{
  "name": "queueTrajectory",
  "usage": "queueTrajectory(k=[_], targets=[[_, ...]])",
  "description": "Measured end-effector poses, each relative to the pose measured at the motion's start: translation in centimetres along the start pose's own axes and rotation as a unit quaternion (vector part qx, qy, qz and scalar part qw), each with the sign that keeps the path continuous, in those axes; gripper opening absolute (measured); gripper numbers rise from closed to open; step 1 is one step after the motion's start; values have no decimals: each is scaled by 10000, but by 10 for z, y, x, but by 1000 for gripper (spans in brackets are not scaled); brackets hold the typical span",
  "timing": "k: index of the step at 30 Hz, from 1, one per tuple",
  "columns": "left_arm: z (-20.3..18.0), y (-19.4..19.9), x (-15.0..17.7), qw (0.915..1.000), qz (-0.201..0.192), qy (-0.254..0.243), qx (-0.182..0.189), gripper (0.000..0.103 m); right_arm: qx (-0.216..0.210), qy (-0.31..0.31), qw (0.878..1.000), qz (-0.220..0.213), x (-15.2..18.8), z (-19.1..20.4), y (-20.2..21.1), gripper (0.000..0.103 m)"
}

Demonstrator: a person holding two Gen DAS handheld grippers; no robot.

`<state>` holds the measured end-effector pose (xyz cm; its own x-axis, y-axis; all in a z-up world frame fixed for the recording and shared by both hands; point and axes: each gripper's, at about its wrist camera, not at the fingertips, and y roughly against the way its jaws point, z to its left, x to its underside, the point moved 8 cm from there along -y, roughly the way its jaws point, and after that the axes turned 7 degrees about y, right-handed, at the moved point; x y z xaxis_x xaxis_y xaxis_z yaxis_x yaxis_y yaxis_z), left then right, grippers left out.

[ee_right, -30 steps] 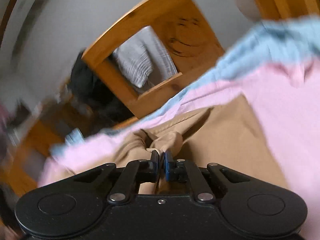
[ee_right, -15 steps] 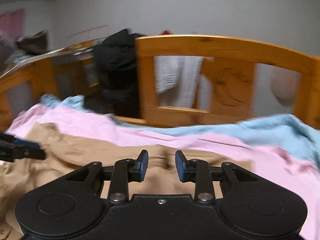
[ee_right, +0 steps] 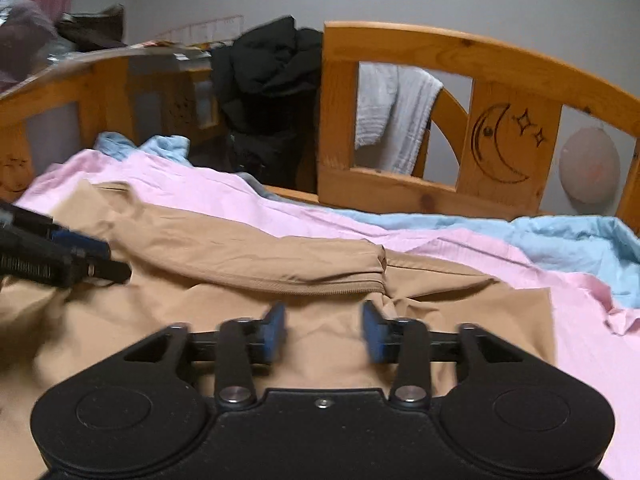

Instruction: Fold large clothes

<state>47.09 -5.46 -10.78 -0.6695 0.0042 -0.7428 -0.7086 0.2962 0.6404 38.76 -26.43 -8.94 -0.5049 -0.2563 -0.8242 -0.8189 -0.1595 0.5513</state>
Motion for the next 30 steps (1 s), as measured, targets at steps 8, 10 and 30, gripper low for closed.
queueTrajectory(k=[8, 10, 30], targets=[[14, 62, 23, 9999, -104, 0, -33, 99, -104, 75, 9999, 34, 15, 2, 58, 75], [15, 82, 35, 9999, -159, 6, -36, 102, -188, 104, 9998, 28, 22, 5, 74, 81], [-20, 254, 194, 9930, 345, -1123, -147, 102, -907, 1373, 9820, 924, 136, 105, 258, 102]])
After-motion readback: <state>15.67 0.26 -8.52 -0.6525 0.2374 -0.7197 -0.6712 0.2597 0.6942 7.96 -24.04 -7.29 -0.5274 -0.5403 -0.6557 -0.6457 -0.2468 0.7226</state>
